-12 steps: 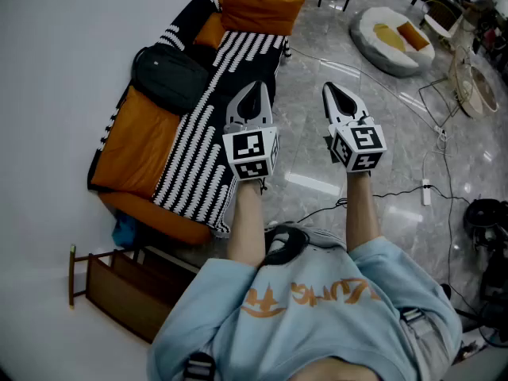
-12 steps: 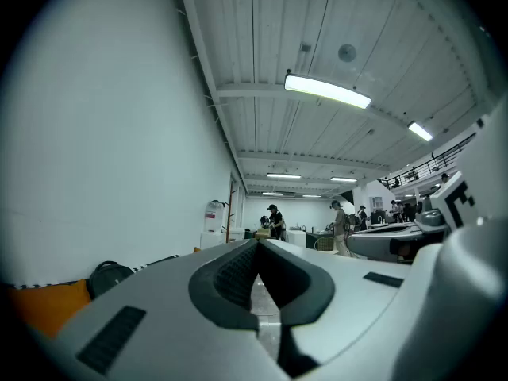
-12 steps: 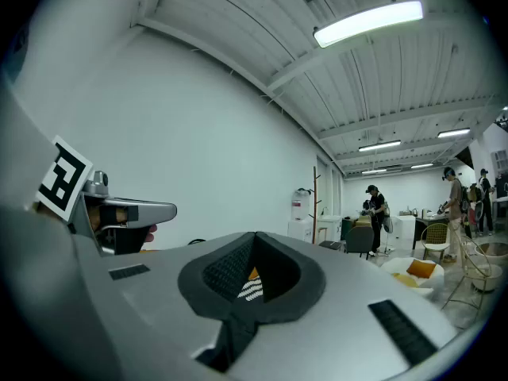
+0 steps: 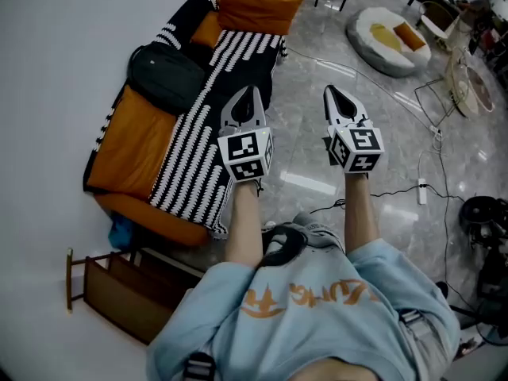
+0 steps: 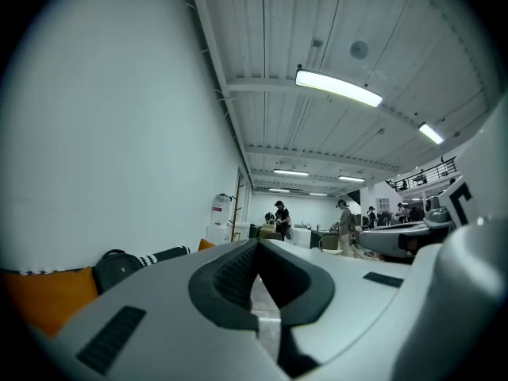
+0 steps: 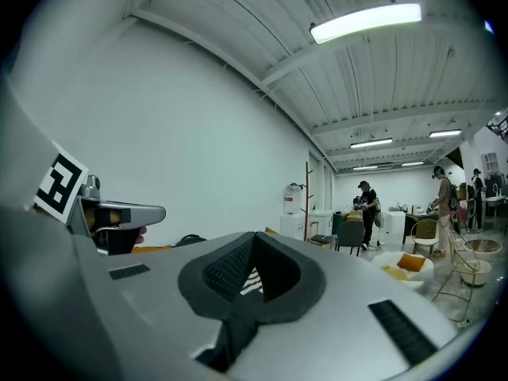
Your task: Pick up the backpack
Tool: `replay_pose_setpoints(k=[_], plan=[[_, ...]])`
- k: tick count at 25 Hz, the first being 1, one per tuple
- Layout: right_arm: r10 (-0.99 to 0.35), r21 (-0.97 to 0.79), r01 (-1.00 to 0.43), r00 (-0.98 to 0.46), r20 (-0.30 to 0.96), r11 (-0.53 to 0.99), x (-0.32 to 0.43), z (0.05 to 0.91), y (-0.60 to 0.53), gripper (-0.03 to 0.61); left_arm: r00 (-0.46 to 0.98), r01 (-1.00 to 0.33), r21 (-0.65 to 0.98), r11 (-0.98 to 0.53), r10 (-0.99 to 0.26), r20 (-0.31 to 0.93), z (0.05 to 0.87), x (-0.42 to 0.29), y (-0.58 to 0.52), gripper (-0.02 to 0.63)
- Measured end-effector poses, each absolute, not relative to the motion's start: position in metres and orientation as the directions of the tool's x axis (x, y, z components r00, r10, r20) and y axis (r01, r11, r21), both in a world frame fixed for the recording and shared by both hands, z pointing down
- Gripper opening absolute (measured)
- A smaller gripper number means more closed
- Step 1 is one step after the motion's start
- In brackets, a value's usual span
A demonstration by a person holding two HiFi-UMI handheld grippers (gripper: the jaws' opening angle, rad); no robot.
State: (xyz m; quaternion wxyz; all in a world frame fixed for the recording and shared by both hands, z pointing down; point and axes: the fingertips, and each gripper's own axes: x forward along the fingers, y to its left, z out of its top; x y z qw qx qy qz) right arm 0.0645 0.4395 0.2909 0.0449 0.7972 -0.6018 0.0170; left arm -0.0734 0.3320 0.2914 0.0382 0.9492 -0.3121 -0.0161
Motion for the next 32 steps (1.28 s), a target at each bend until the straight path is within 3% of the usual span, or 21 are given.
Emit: replay_pose_setpoints(k=[11, 20, 24, 32], plan=[[-0.944, 0.027, -0.953, 0.302, 0.136, -0.302, 0.093, 0.315, 0.435, -0.003, 0.807, -0.590, 0.081, -0.804, -0.589, 0.029, 0.313, -0.050, 0.328, 0.020], [-0.956, -0.025, -0.965, 0.254, 0.149, -0.260, 0.129, 0.344, 0.357, -0.003, 0.741, -0.671, 0.075, -0.737, -0.665, 0.094, 0.345, -0.031, 0.258, 0.020], [-0.960, -0.108, -0.963, 0.228, 0.164, -0.248, 0.160, 0.363, 0.332, -0.003, 0.712, -0.701, 0.064, -0.710, -0.696, 0.091, 0.353, -0.002, 0.233, 0.020], [-0.959, -0.204, -0.952, 0.186, 0.214, -0.230, 0.254, 0.406, 0.275, -0.003, 0.716, -0.684, 0.027, -0.729, -0.664, 0.215, 0.394, 0.102, 0.188, 0.020]])
